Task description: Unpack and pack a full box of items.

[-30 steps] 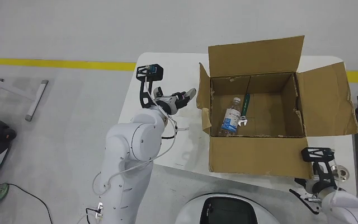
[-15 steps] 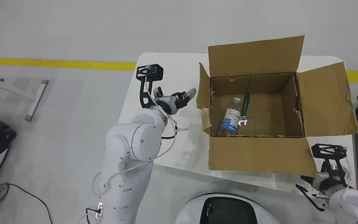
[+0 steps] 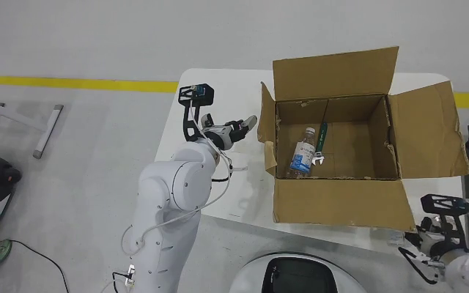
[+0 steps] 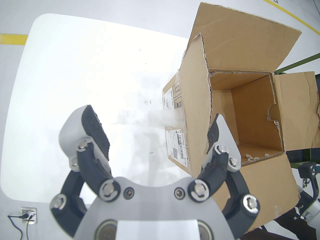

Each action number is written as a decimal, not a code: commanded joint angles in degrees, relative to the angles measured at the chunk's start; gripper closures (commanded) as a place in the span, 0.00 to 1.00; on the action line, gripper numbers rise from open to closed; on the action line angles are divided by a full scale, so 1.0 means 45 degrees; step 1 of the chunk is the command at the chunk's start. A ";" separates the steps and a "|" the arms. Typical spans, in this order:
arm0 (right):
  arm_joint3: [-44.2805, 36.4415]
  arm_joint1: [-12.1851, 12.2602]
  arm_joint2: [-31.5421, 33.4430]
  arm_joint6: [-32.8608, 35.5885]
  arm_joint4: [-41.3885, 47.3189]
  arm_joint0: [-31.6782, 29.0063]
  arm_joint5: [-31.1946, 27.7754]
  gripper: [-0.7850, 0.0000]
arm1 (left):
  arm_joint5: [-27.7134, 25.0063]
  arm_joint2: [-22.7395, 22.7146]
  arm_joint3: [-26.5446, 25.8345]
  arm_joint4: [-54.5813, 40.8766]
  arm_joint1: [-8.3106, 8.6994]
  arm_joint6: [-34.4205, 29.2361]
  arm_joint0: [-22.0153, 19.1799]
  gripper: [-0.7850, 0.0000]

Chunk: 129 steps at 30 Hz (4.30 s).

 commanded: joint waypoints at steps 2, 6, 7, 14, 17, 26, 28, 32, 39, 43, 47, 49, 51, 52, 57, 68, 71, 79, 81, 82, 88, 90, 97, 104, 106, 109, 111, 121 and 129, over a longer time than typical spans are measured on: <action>0.0000 -0.0001 -0.0502 0.0155 -0.0545 0.0237 0.0177 0.52 | 0.0000 0.0000 0.0000 0.0000 0.0000 0.0000 0.0000 0.00; 0.0000 -0.0002 -0.1063 0.0457 -0.1401 0.0530 0.0486 0.52 | 0.0000 0.0000 0.0000 0.0000 0.0000 0.0000 0.0000 0.00; 0.0000 -0.0006 -0.1190 0.0579 -0.1517 0.0604 0.0575 0.53 | 0.0000 0.0000 0.0000 0.0000 0.0000 0.0000 0.0000 0.00; 0.0002 -0.0032 -0.1568 0.1193 -0.2124 0.0937 0.0920 0.53 | 0.0000 0.0000 0.0000 0.0000 0.0000 0.0000 0.0000 0.00; 0.0015 -0.0045 -0.1600 0.1315 -0.2209 0.1022 0.0943 0.53 | 0.0000 0.0000 0.0000 0.0000 0.0000 0.0000 0.0000 0.00; 0.0000 -0.0115 -0.1077 0.1167 -0.1649 0.0953 0.1038 0.51 | 0.0000 0.0000 0.0000 0.0000 0.0000 0.0000 0.0000 0.00; 0.0000 -0.0132 -0.0872 0.1147 -0.1457 0.0860 0.1060 0.51 | 0.0000 0.0000 0.0000 0.0000 0.0000 0.0000 0.0000 0.00; 0.0000 -0.0158 -0.0756 0.1230 -0.1393 0.0718 0.1109 0.53 | 0.0000 0.0000 0.0000 0.0000 0.0000 0.0000 0.0000 0.00; 0.0097 -0.0184 -0.1041 0.1474 -0.1592 0.0913 0.1118 0.51 | 0.0000 0.0000 0.0000 0.0000 0.0000 0.0000 0.0000 0.00; 0.0289 -0.0187 -0.1265 0.1655 -0.1885 0.1207 0.1104 0.52 | 0.0000 0.0000 0.0000 0.0000 0.0000 0.0000 0.0000 0.00; 0.0411 -0.0192 -0.1441 0.1848 -0.2171 0.1469 0.1112 0.51 | 0.0000 0.0000 0.0000 0.0000 0.0000 0.0000 0.0000 0.00; 0.0490 -0.0199 -0.1518 0.1935 -0.2269 0.1587 0.1156 0.51 | 0.0000 0.0000 0.0000 0.0000 0.0000 0.0000 0.0000 0.00; 0.0591 -0.0205 -0.1582 0.2012 -0.2388 0.1698 0.1189 0.51 | 0.0000 0.0000 0.0000 0.0000 0.0000 0.0000 0.0000 0.00; 0.0632 -0.0210 -0.1612 0.2053 -0.2424 0.1750 0.1215 0.51 | 0.0000 0.0000 0.0000 0.0000 0.0000 0.0000 0.0000 0.00; 0.0686 -0.0235 -0.1591 0.2224 -0.2461 0.1917 0.1339 0.42 | 0.0000 0.0000 0.0000 0.0000 0.0000 0.0000 0.0000 0.00; 0.1069 -0.0282 -0.1123 0.2326 -0.2074 0.2179 0.1374 0.37 | 0.0000 0.0000 0.0000 0.0000 0.0000 0.0000 0.0000 0.00; 0.1201 -0.0290 -0.1209 0.2386 -0.2155 0.2259 0.1331 0.38 | 0.0000 0.0000 0.0000 0.0000 0.0000 0.0000 0.0000 0.00; 0.1415 -0.0312 -0.1432 0.2566 -0.2405 0.2445 0.1225 0.53 | 0.0000 0.0000 0.0000 0.0000 0.0000 0.0000 0.0000 0.00; 0.1433 -0.0318 -0.1443 0.2588 -0.2455 0.2468 0.1207 0.55 | 0.0000 0.0000 0.0000 0.0000 0.0000 0.0000 0.0000 0.00; 0.1448 -0.0321 -0.1448 0.2619 -0.2487 0.2474 0.1208 0.59 | 0.0000 0.0000 0.0000 0.0000 0.0000 0.0000 0.0000 0.00; 0.1519 -0.0341 -0.1435 0.2730 -0.2581 0.2564 0.1224 0.88 | 0.0000 0.0000 0.0000 0.0000 0.0000 0.0000 0.0000 0.00; 0.1523 -0.0356 -0.1382 0.2754 -0.2433 0.2603 0.1283 1.00 | 0.0000 0.0000 0.0000 0.0000 0.0000 0.0000 0.0000 0.00; 0.1021 -0.0426 0.0339 0.2884 -0.0393 0.2524 0.1787 1.00 | 0.0000 0.0000 0.0000 0.0000 0.0000 0.0000 0.0000 0.00; 0.0823 -0.0518 0.4313 0.2531 0.4312 0.2819 0.1640 1.00 | 0.0000 0.0000 0.0000 0.0000 0.0000 0.0000 0.0000 0.00; 0.0860 -0.0548 0.5699 0.2438 0.5820 0.2901 0.1438 1.00 | 0.0000 0.0000 0.0000 0.0000 0.0000 0.0000 0.0000 0.00; 0.0873 -0.0543 0.7639 0.2573 0.8179 0.3209 0.0814 1.00 | 0.0000 0.0000 0.0000 0.0000 0.0000 0.0000 0.0000 0.00; 0.0920 -0.0500 0.8567 0.2865 0.9450 0.3377 0.0308 1.00 | 0.0000 0.0000 0.0000 0.0000 0.0000 0.0000 0.0000 0.00; 0.0332 -0.0113 1.0521 0.3774 1.3719 0.4087 -0.1388 1.00 | 0.0000 0.0000 0.0000 0.0000 0.0000 0.0000 0.0000 0.00; 0.0000 0.0565 0.8592 0.4308 1.3768 0.4911 -0.2113 1.00 | 0.0000 0.0000 0.0000 0.0000 0.0000 0.0000 0.0000 0.00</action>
